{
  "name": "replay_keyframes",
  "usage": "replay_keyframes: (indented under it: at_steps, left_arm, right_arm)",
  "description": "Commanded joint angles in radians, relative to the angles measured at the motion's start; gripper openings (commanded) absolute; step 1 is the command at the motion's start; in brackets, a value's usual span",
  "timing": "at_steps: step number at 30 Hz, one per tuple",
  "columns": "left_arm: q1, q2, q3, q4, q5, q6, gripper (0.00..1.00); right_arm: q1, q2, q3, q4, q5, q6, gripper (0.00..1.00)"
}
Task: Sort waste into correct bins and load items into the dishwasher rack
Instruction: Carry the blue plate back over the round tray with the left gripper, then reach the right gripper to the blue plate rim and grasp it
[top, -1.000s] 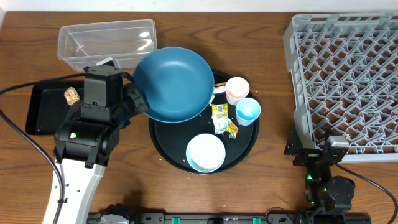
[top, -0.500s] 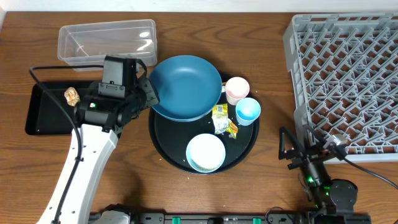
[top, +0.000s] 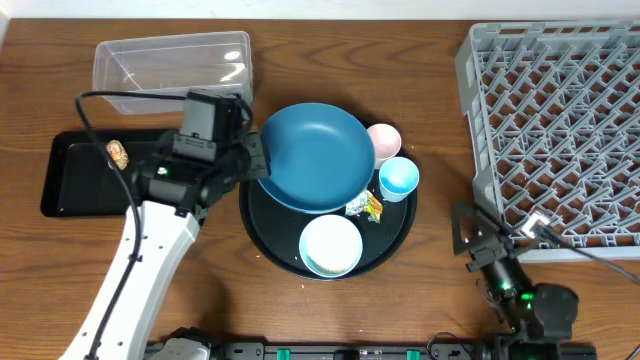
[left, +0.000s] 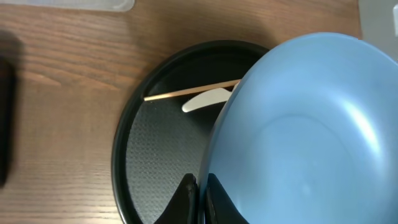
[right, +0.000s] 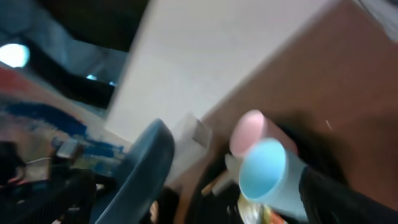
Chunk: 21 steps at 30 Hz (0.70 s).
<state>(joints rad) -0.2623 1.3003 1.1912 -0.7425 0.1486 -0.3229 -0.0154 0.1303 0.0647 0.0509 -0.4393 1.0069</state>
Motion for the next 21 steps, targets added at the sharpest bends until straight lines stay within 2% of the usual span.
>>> replay_keyframes:
  at_steps: [1,6,10,13,16,21]
  left_arm:
    - [-0.015,-0.011,0.004,0.014,-0.056,0.021,0.06]
    - [-0.015,-0.011,0.004,0.014,-0.094,0.011,0.06]
    - [-0.015,-0.011,0.004,0.022,-0.093,0.011,0.06]
    - [-0.015,-0.011,0.004,0.023,-0.086,-0.009,0.06]
    - [-0.015,-0.011,0.004,0.022,-0.051,-0.015,0.06]
    - [-0.017,-0.012,0.004,0.023,0.055,-0.015,0.06]
  right_arm:
    - [0.012,0.133,0.157,-0.077,-0.022,-0.067,0.99]
    - [0.012,0.436,0.506,-0.355,-0.020,-0.280,0.99]
    - [0.024,0.703,0.854,-0.684,0.044,-0.428,0.99]
    - [0.068,0.860,1.051,-0.864,0.098,-0.555,0.99]
    - [0.130,0.972,1.169,-0.917,0.065,-0.650,0.99]
    - [0.195,1.095,1.181,-0.871,0.069,-0.547,0.99]
